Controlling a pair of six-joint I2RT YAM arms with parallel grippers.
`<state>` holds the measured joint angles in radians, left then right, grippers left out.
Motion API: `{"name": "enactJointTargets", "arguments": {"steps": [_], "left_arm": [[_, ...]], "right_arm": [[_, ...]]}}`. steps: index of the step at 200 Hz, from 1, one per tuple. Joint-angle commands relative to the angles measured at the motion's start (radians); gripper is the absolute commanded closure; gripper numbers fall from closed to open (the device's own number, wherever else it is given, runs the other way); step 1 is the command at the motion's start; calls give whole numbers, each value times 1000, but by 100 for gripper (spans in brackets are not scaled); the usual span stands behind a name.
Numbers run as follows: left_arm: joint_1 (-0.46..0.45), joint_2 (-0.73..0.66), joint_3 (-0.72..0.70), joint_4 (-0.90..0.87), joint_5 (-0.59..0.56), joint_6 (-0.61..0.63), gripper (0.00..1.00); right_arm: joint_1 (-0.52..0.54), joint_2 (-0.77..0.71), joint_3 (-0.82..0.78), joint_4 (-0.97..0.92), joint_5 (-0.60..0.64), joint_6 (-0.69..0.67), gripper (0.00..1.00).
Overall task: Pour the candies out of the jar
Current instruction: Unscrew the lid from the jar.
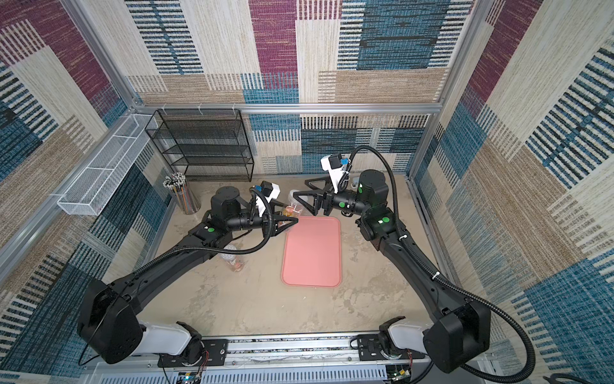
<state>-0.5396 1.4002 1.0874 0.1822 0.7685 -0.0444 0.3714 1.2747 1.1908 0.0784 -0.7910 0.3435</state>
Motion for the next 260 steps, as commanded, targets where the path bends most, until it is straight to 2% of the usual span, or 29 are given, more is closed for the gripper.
{"name": "enactJointTargets", "arguments": {"steps": [1, 25, 37, 73, 164, 260], "left_arm": [[-1, -17, -10, 10, -95, 16, 100], [-12, -23, -16, -13, -179, 35, 100], [-20, -22, -15, -22, -260, 45, 100], [-43, -27, -22, -30, -349, 68, 100], [-76, -34, -20, -59, -431, 117, 100], [-86, -20, -4, -69, -444, 125, 100]], "right_arm": [[0, 7, 37, -47, 100, 28, 10], [19, 24, 50, -75, 171, 41, 11], [40, 39, 55, -85, 203, 47, 11], [85, 81, 65, -107, 283, 75, 11], [119, 129, 79, -130, 332, 93, 18], [126, 130, 58, -127, 306, 120, 26]]}}
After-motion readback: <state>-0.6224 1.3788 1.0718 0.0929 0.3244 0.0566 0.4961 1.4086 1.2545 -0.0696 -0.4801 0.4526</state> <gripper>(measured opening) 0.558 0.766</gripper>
